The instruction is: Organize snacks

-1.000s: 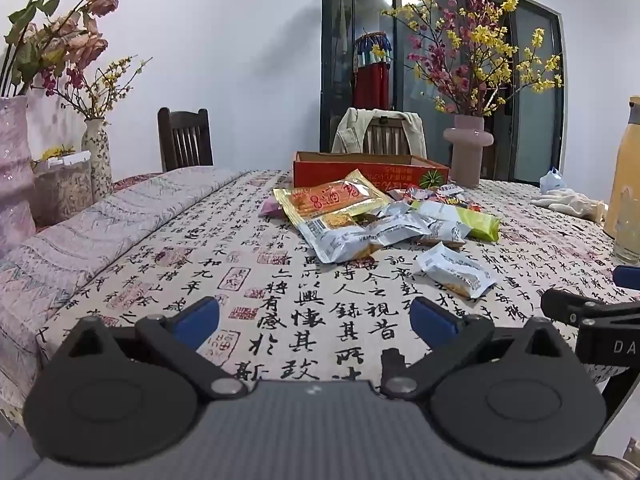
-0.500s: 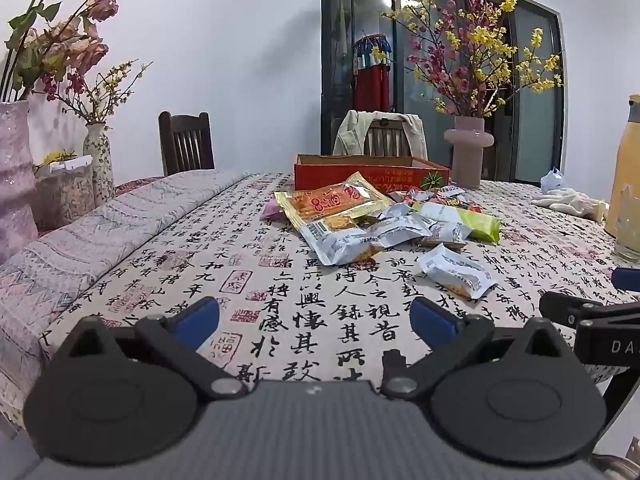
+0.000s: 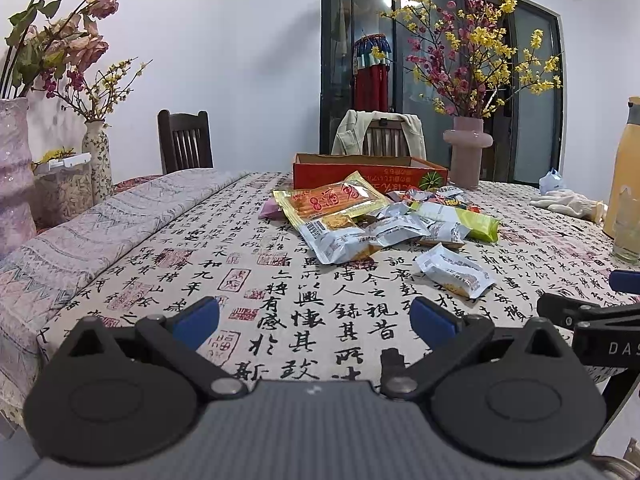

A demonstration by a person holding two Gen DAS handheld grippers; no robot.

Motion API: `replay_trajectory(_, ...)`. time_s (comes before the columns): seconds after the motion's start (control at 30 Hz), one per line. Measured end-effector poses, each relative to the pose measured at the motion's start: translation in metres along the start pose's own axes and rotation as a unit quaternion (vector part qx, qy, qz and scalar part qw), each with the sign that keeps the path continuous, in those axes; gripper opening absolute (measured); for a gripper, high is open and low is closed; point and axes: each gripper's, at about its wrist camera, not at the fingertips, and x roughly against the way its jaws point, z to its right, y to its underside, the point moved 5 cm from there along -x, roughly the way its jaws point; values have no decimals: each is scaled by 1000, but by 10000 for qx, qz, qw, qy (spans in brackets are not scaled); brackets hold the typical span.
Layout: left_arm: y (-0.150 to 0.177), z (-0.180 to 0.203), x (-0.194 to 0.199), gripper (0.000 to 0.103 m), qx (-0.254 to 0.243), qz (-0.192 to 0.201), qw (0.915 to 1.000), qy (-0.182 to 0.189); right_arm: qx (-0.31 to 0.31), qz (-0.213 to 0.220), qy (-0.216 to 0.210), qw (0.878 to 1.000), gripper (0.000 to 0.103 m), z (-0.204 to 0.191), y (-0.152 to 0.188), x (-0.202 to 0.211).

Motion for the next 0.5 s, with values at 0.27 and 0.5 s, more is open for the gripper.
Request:
replay_trajectory(0.27,0,1,0,103,-27,25,10000,10,-2,0,8,10000,103,0,0,0)
replay_trajectory(0.5,1,2,1,103,-66,42,10000,-4,-11,-14,2,10000,103,0,0,0)
